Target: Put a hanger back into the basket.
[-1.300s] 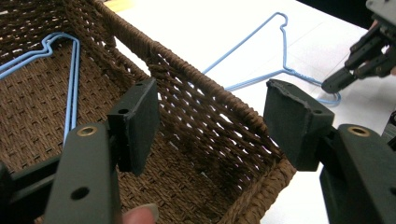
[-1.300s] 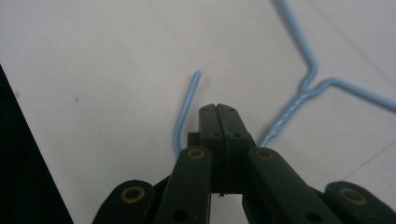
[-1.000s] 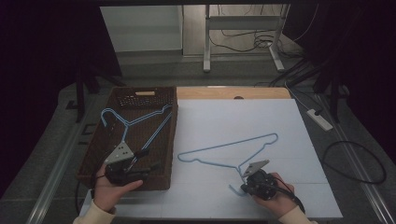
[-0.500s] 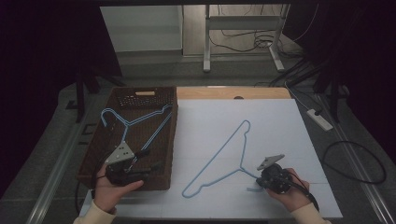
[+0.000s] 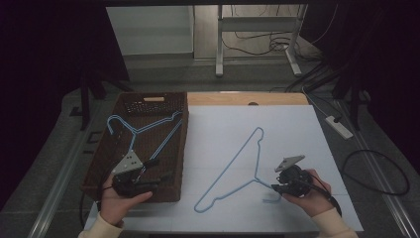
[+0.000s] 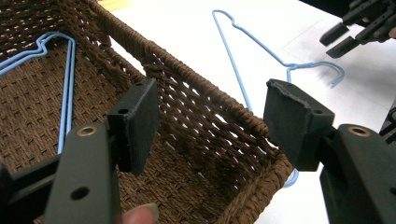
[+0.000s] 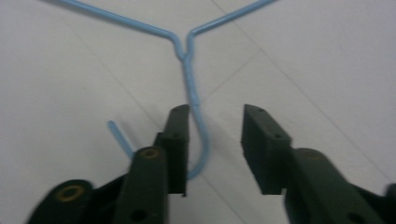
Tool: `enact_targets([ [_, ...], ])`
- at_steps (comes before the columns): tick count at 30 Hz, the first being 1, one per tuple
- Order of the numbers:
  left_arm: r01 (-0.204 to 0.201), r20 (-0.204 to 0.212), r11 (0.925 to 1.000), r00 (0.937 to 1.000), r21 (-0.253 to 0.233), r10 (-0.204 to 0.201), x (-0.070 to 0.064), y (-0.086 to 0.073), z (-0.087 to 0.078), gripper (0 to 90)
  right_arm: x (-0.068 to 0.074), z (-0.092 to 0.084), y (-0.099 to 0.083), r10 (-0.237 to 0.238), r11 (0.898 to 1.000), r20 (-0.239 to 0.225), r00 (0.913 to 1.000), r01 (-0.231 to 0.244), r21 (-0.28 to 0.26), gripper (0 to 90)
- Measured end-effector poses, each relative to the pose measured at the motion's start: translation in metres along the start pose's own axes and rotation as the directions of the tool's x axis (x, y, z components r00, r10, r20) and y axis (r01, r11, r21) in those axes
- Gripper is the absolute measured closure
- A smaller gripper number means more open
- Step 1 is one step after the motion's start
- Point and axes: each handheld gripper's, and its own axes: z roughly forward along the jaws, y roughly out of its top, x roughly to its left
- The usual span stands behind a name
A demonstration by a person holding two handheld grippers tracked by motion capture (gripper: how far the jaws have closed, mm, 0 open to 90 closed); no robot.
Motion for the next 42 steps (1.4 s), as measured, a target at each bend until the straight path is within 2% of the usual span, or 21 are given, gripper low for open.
enact_targets([
  [1, 0.0, 0.001, 1.0, 1.0, 0.0, 0.0, 0.0, 0.0, 0.0, 35.5, -0.002, 0.001, 0.002, 0.002, 1.0, 0.001, 1.0, -0.002, 0.011, 55.8],
  [3, 0.0, 0.001, 1.0, 1.0, 0.001, 0.0, 0.0, 0.0, 0.0, 35.5, -0.003, 0.002, 0.003, 0.001, 1.0, -0.006, 1.0, -0.001, 0.021, 54.5],
  [5, 0.0, 0.0, 1.0, 1.0, 0.001, 0.0, 0.0, 0.0, 0.0, 35.5, -0.005, 0.007, 0.005, -0.008, 0.998, -0.018, 0.9998, 0.009, 0.058, 51.1],
  [9, -0.003, 0.002, 1.0, 1.0, 0.002, 0.003, -0.001, 0.0, 0.0, 35.4, -0.005, 0.014, 0.008, -0.027, 0.994, -0.034, 0.9991, 0.031, 0.1, 50.3],
  [10, -0.004, 0.003, 1.0, 1.0, 0.001, 0.004, -0.001, 0.0, 0.001, 35.3, -0.006, 0.018, 0.011, -0.035, 0.99, -0.048, 0.9982, 0.041, 0.137, 52.5],
  [13, -0.004, 0.003, 1.0, 1.0, 0.001, 0.004, -0.001, 0.0, 0.001, 35.3, -0.006, 0.019, 0.013, -0.038, 0.984, -0.068, 0.997, 0.049, 0.169, 57.1],
  [17, -0.008, 0.004, 1.0, 1.0, 0.005, 0.008, -0.002, 0.0, 0.002, 35.3, -0.007, 0.027, 0.018, -0.049, 0.969, -0.086, 0.9951, 0.068, 0.237, 64.3],
  [21, -0.011, 0.005, 0.9999, 0.9999, 0.004, 0.011, -0.004, 0.001, 0.002, 35.3, -0.009, 0.03, 0.024, -0.033, 0.958, -0.121, 0.9921, 0.066, 0.28, 74.6],
  [23, -0.013, 0.007, 0.9999, 0.9999, 0.007, 0.013, -0.004, 0.001, 0.003, 35.2, -0.008, 0.032, 0.026, -0.039, 0.954, -0.131, 0.9906, 0.076, 0.289, 83.3],
  [25, -0.016, 0.008, 0.9998, 0.9998, 0.008, 0.016, -0.006, 0.001, 0.004, 35.3, -0.005, 0.032, 0.028, -0.075, 0.949, -0.13, 0.9886, 0.111, 0.294, 85.2],
  [26, -0.016, 0.008, 0.9998, 0.9998, 0.008, 0.016, -0.006, 0.001, 0.004, 35.3, -0.005, 0.032, 0.028, -0.075, 0.949, -0.13, 0.9886, 0.111, 0.294, 85.2],
  [28, -0.021, 0.013, 0.9997, 0.9997, 0.011, 0.021, -0.009, 0.002, 0.006, 35.3, -0.001, 0.032, 0.029, -0.134, 0.941, -0.13, 0.9824, 0.167, 0.294, 86.6],
  [29, -0.028, 0.018, 0.9995, 0.9995, 0.015, 0.028, -0.011, 0.003, 0.008, 35.3, 0.001, 0.031, 0.029, -0.15, 0.94, -0.124, 0.9809, 0.18, 0.289, 86.9],
  [31, -0.032, 0.021, 0.9993, 0.9993, 0.018, 0.032, -0.012, 0.004, 0.009, 35.3, 0.001, 0.031, 0.029, -0.151, 0.943, -0.124, 0.9807, 0.181, 0.281, 86.9],
  [32, -0.035, 0.026, 0.9992, 0.999, 0.021, 0.035, -0.014, 0.004, 0.011, 35.3, 0.002, 0.03, 0.029, -0.142, 0.95, -0.13, 0.9813, 0.172, 0.261, 86.9],
  [35, -0.041, 0.032, 0.9988, 0.9987, 0.028, 0.04, -0.016, 0.005, 0.014, 35.3, 0.001, 0.023, 0.032, -0.144, 0.957, -0.141, 0.9795, 0.174, 0.234, 86.9],
  [38, -0.045, 0.036, 0.9985, 0.9984, 0.031, 0.044, -0.018, 0.006, 0.015, 35.3, 0.0, 0.015, 0.037, -0.145, 0.958, -0.147, 0.9786, 0.175, 0.225, 87.0],
  [42, -0.044, 0.053, 0.9986, 0.9977, 0.029, 0.042, -0.022, 0.008, 0.017, 35.2, 0.0, 0.008, 0.042, -0.158, 0.953, -0.141, 0.9773, 0.188, 0.235, 87.1],
])
